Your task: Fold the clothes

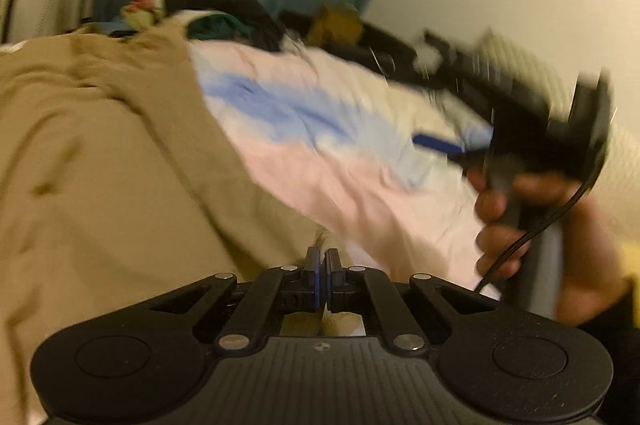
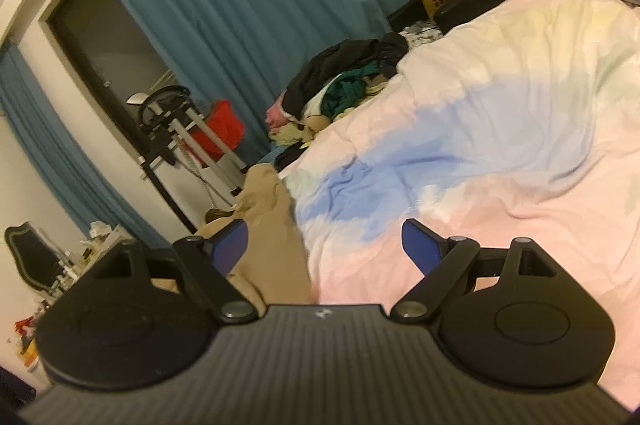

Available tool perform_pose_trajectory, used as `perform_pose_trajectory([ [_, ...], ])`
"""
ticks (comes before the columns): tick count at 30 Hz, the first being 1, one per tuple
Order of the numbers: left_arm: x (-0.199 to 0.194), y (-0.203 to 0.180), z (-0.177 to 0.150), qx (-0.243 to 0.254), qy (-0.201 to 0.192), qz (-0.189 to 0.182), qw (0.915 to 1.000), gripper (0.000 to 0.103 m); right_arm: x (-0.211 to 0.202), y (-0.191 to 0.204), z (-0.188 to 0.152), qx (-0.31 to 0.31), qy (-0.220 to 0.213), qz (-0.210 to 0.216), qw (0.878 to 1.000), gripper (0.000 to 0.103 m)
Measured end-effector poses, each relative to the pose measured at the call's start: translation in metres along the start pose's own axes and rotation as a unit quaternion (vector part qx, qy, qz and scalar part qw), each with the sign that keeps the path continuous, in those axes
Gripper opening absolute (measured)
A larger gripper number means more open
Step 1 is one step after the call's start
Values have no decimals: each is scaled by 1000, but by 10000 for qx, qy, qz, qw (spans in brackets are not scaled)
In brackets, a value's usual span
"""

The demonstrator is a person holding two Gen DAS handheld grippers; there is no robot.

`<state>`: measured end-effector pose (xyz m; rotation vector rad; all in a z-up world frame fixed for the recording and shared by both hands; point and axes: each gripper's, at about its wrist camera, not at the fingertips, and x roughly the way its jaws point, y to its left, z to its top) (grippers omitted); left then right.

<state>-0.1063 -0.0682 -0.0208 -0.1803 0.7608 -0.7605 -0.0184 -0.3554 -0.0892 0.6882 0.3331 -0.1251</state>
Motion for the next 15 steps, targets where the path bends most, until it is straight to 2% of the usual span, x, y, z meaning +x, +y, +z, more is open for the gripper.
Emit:
perform_pose_trajectory([
  [4, -26, 48, -8, -861, 139, 199, 9960, 3, 4, 13, -6, -176, 133, 71, 9997, 86],
  [7, -26, 77, -20, -1140, 397, 612, 9908, 3, 8, 24, -12, -340, 271, 111, 9990, 86],
  [8, -26, 86, -21, -1263, 442, 620, 9891, 3, 9, 28, -15, -411, 318, 120, 9986, 86],
  [10, -29, 100, -21, -1599, 455, 396, 9853, 9, 11, 36, -19, -545, 408, 147, 9976, 86],
  [11, -30, 105, -20, -1728, 435, 312, 9835, 20, 12, 40, -22, -614, 454, 166, 9969, 86],
  [12, -31, 108, -19, -1821, 386, 257, 9822, 39, 13, 43, -25, -689, 497, 177, 9962, 86],
  [14, -33, 111, -16, -1909, 268, 157, 9811, 57, 16, 50, -30, -840, 592, 171, 9946, 86],
  [15, -32, 113, -15, -1917, 223, 115, 9811, 62, 19, 52, -33, -916, 657, 142, 9935, 86],
])
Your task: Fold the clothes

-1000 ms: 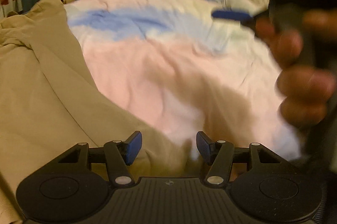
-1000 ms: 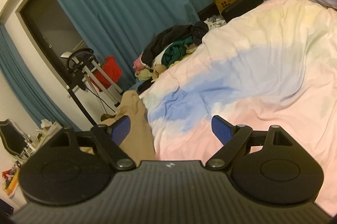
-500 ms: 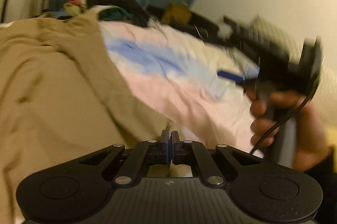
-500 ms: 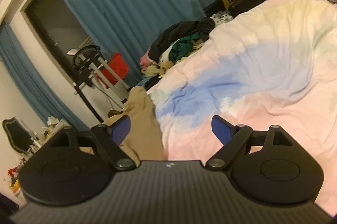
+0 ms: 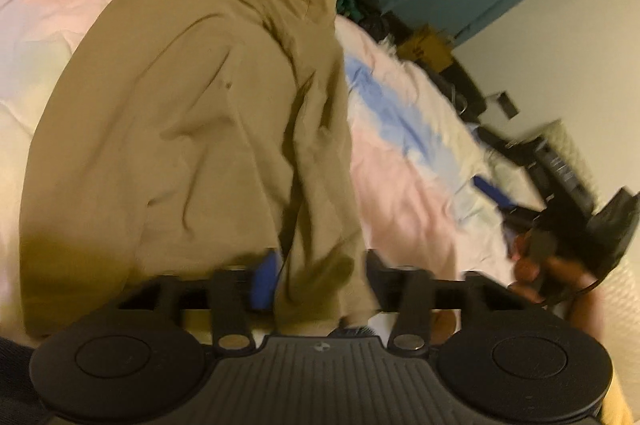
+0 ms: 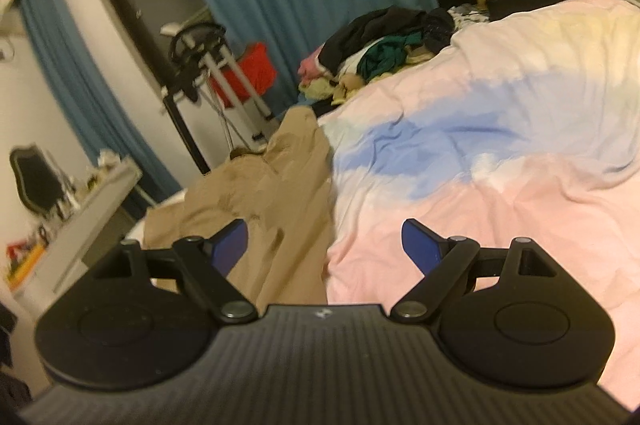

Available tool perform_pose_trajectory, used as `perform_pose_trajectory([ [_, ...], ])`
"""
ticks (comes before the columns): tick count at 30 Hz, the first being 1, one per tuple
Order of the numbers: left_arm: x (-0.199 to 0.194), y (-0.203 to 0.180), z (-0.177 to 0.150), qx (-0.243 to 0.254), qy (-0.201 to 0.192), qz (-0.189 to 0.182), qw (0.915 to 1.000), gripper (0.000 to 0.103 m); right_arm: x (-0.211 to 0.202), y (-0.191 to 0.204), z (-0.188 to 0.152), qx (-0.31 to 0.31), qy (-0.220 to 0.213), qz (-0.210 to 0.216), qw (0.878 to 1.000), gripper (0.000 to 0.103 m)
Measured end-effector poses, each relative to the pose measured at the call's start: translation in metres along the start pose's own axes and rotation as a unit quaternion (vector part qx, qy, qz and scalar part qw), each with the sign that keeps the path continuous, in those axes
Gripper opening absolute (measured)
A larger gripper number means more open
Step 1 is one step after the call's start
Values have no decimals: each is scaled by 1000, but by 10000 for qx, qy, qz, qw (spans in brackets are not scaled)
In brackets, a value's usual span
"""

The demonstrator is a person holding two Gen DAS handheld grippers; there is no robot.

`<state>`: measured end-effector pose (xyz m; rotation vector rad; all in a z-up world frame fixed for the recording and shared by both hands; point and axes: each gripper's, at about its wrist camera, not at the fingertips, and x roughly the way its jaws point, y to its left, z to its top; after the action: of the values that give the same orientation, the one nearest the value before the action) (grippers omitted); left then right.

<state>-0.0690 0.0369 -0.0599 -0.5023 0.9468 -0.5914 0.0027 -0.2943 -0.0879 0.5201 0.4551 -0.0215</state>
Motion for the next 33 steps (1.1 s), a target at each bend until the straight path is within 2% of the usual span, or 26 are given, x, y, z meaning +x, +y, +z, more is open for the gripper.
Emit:
perform_pose_trajectory([
  [2, 6, 0, 2, -1, 44, -16, 10000, 66, 6, 5, -3, -96, 113, -28, 9999, 86],
  [5, 25, -2, 5, -88, 267, -16, 9996, 64, 14, 9, -7, -168, 263, -5, 9995, 86],
  [7, 34, -10, 3, 38, 347, -52, 9994, 62, 17, 13, -11, -215, 311, 43, 9993, 86],
  [10, 40, -15, -2, 263, 362, 81, 9990, 45, 29, 26, -8, -367, 364, 338, 9981, 86],
  [12, 43, -12, -5, 275, 413, 81, 9987, 28, 45, 38, -1, -487, 448, 644, 9957, 86],
  [14, 41, -8, -8, 249, 388, 35, 9989, 16, 69, 54, 8, -632, 584, 915, 9921, 81],
  [16, 38, -6, -10, 288, 285, -22, 9992, 12, 106, 70, 14, -843, 871, 956, 9880, 71],
  [18, 35, -4, -14, 388, 193, -20, 9991, 8, 147, 87, 14, -1200, 1054, 791, 9840, 65],
  [20, 32, -5, -19, 526, 132, 30, 9985, 6, 185, 99, 9, -1588, 1115, 600, 9792, 59],
  [21, 31, -6, -21, 592, 102, 53, 9982, 5, 203, 104, 6, -1742, 1139, 517, 9767, 51],
  [22, 31, -5, -23, 606, 91, 68, 9981, 5, 216, 108, 3, -1853, 1170, 486, 9745, 49],
  [26, 33, -2, -26, 490, 97, 97, 9987, 4, 257, 115, -11, -2251, 1134, 206, 9675, 48],
  [27, 33, -1, -26, 466, 87, 103, 9988, 3, 267, 116, -14, -2325, 1130, 138, 9659, 41],
  [28, 33, 0, -26, 442, 77, 109, 9989, 3, 274, 113, -15, -2225, 1157, 85, 9680, 27],
  [30, 32, 0, -27, 411, 56, 94, 9991, 3, 282, 109, -15, -2080, 1147, 2, 9714, 13],
  [31, 30, -1, -28, 422, 48, 79, 9991, 3, 283, 109, -13, -2080, 1104, 30, 9719, 10],
  [33, 26, -5, -32, 482, 32, 35, 9988, 3, 281, 113, -6, -2050, 933, 168, 9742, 9],
])
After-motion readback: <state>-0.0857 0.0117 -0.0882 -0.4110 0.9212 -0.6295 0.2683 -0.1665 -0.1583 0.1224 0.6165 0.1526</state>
